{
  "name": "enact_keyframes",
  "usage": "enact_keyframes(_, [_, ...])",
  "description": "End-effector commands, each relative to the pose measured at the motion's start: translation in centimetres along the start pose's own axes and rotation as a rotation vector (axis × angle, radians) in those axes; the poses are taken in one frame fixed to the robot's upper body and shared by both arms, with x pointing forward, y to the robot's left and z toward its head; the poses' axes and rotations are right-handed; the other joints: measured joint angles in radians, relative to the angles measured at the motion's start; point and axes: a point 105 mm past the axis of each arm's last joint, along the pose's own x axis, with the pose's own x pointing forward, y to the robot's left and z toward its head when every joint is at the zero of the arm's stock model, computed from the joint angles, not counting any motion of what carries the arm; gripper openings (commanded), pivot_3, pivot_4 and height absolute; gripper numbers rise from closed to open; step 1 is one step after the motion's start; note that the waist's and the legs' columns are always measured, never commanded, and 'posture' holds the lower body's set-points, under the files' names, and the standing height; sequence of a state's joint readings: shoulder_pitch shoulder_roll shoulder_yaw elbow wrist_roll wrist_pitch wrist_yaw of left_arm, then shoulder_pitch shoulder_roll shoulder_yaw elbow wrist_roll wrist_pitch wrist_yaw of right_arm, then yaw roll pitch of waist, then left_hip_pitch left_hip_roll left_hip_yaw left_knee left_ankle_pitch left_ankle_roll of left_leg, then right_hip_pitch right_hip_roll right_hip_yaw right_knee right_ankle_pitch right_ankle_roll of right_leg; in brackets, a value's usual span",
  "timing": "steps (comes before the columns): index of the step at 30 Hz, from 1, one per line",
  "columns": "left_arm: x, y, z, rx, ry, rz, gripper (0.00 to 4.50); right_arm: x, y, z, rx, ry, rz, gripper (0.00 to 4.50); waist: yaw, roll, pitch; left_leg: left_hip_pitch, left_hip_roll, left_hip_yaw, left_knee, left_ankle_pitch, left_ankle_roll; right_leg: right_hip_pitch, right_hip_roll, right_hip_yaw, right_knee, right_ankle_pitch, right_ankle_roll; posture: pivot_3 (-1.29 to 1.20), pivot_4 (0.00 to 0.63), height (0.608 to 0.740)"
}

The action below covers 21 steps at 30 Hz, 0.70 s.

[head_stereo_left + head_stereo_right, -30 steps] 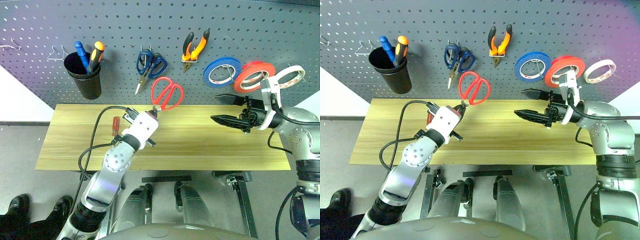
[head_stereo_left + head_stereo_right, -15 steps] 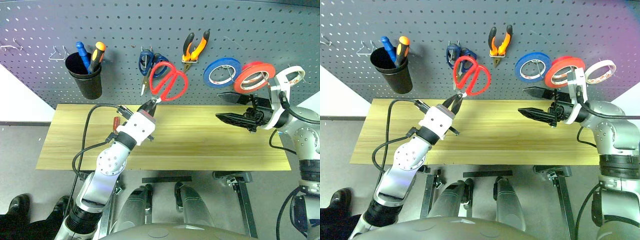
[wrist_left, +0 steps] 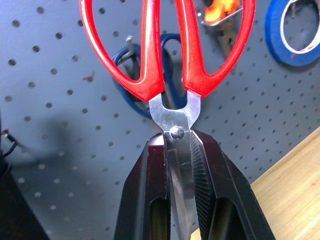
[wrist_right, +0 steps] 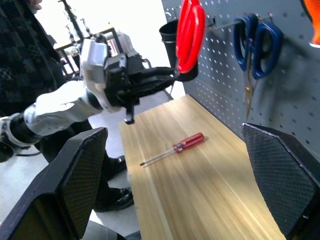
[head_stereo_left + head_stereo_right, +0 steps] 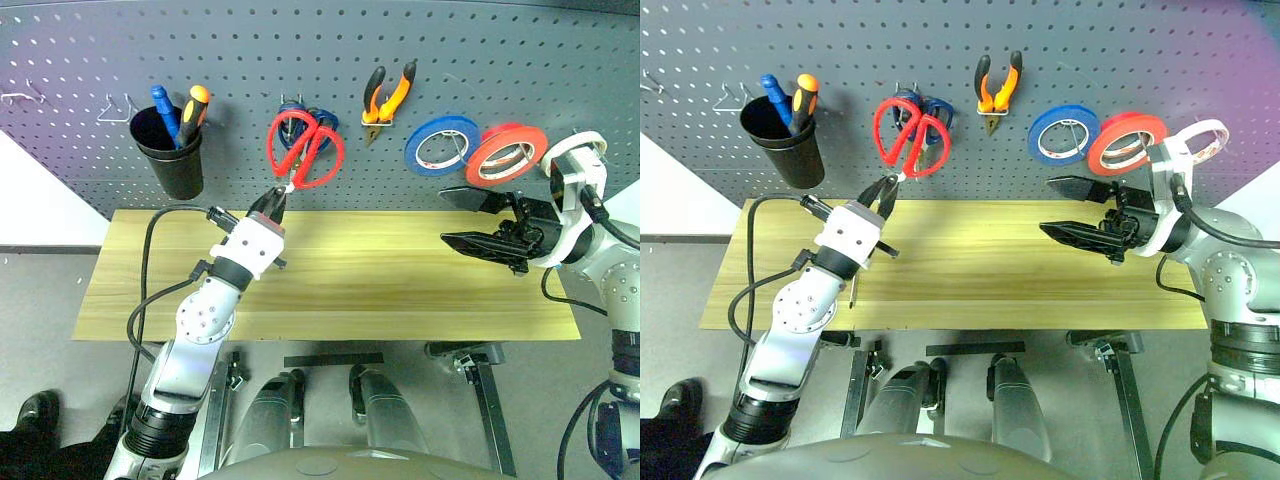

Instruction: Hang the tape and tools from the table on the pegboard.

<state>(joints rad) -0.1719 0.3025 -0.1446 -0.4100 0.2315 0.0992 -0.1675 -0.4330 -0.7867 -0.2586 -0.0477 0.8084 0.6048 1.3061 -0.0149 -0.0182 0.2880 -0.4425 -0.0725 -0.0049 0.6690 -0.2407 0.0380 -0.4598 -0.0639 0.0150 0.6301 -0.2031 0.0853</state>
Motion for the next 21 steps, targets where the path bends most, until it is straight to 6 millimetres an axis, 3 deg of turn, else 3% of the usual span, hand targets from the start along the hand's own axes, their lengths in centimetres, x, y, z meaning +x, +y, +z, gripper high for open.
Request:
enact_keyframes(1, [0.3,0.6,0.5,0.011,-0.035,0.028,0.25,0.1,0.9,1.4,-0.047,-0.037,0.018,4.50,0.000,0.000,0.000,0.000,0.000,0.000,0.000,0.000,0.000,0.000,0.000,0.000,0.000,0.000,0.000,-0.09,0.237,0.740])
enact_keyframes(13, [1.4,1.2,-1.2,-0.001,-0.007,0.038,0.25,1.8,2.1,1.9,-0.067,-0.086,0.050,4.50,-0.002,0.000,-0.001,0.000,0.000,0.000,0.001,0.000,0.000,0.000,0.000,0.000,0.001,0.000,0.000,-0.10,0.240,0.740])
enact_keyframes(21, [2.9,1.1,-3.8,-0.031,0.055,0.033,0.25,2.6,3.0,2.7,-0.088,-0.103,0.079,4.50,-0.003,0.000,-0.001,0.000,0.000,0.000,0.002,0.000,0.000,0.000,0.000,0.000,0.001,0.000,0.000,-0.10,0.243,0.740])
